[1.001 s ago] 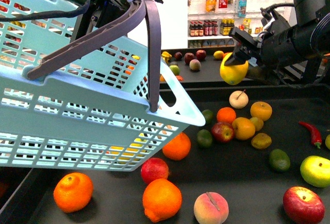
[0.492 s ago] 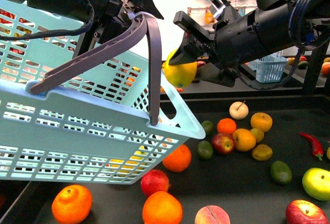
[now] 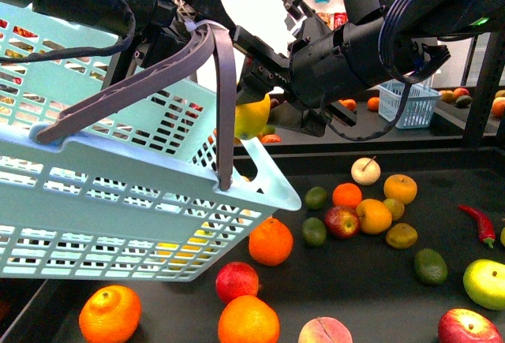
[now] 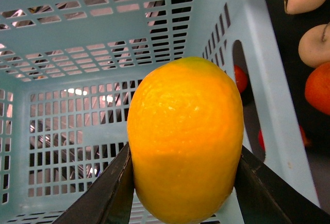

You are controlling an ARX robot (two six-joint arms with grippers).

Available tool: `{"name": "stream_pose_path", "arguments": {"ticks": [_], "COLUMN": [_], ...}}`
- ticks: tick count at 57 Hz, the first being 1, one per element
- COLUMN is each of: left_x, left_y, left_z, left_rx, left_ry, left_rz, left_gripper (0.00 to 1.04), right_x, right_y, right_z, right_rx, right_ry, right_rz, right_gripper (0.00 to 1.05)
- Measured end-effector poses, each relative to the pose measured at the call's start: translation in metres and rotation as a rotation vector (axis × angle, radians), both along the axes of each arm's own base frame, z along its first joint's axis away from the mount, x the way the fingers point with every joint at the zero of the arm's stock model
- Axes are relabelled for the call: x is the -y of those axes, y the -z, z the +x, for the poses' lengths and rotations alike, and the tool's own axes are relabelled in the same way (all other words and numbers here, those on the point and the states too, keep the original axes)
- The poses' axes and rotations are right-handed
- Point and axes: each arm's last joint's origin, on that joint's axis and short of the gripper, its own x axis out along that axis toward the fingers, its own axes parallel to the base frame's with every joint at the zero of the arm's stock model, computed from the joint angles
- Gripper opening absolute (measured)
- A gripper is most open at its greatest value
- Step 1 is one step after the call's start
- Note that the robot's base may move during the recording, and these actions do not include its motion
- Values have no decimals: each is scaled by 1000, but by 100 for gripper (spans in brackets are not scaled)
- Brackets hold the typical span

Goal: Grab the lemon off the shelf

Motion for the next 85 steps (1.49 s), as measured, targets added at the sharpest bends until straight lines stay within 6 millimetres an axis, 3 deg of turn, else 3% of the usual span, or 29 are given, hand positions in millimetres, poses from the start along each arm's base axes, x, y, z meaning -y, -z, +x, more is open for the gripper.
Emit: {"name": "stream_pose_path", "arguments": {"ticks": [23,43,56,73,81,85], "left_x": [0,0,1,14,7,4], "left_y": [-1,-1,-2,-7,-5,-3], "left_z": [-1,-1,-2,-7,-4,-2], "left_rx": [-1,0,2,14,-2,-8], "left_ry": [13,10,21,98,46,22], "left_rz": [-6,-6,-9,-27,-26,-23], "left_gripper": [10,10,10,10,10,10], "right_x": [-3,0,9,63,115,136], "right_y": [-4,-1,-5,-26,-49,-51], "right_z": [-10,-15,-17,-37,-55,-69], "right_rx": [8,-3,15,235,359,396], "right_ry": [-17,-12,-5,103,304,389], "right_rz": [-16,-23,-30,-289,-430,-501], "right_gripper": [47,97,97,97,97,97]}}
